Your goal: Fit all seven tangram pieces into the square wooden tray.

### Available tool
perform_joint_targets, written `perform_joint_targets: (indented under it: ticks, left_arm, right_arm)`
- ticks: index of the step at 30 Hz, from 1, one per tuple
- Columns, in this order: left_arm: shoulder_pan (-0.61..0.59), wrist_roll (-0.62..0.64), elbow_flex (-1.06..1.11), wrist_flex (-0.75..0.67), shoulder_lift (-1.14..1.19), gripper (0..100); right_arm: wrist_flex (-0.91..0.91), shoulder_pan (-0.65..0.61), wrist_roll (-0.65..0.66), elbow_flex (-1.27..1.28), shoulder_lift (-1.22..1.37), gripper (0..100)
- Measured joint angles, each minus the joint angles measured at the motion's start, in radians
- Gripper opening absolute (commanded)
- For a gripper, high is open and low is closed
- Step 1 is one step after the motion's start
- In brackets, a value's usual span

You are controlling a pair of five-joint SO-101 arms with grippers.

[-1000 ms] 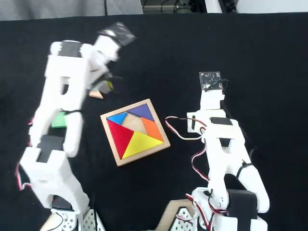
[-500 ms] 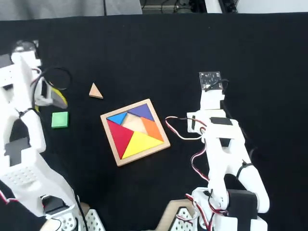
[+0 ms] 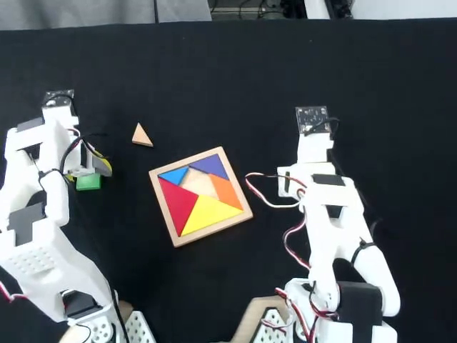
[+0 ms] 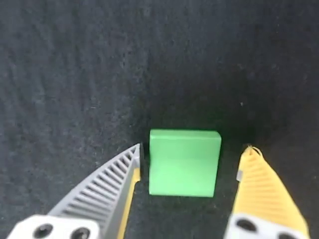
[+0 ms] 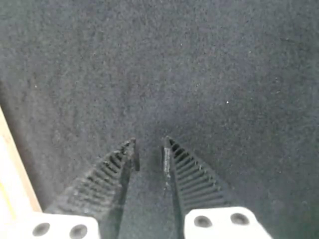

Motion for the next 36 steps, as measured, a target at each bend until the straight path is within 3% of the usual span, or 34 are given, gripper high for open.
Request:
perform_joint_targets:
  ticks: [10, 18, 24, 31, 36]
  left_arm:
    - [0.003, -0.054, -0.009, -0.003, 0.044, 21]
    - [0.011, -0.068, -0.144, 0.101, 0.138, 16]
    - [0.038, -0.069, -0.256, 0.255, 0.163, 12]
    - [0.238, -0.068, -0.422, 0.571, 0.051, 12]
    - [0.423, 0.044, -0.451, 0.606, -0.031, 12]
  right_arm:
    - [0.0, 0.0, 0.0, 0.0, 0.0, 8.6]
    - [0.0, 0.0, 0.0, 0.0, 0.0, 8.6]
    - [0.0, 0.0, 0.0, 0.0, 0.0, 8.6]
    - [0.0, 0.0, 0.0, 0.0, 0.0, 8.6]
    - [0.0, 0.0, 0.0, 0.0, 0.0, 8.6]
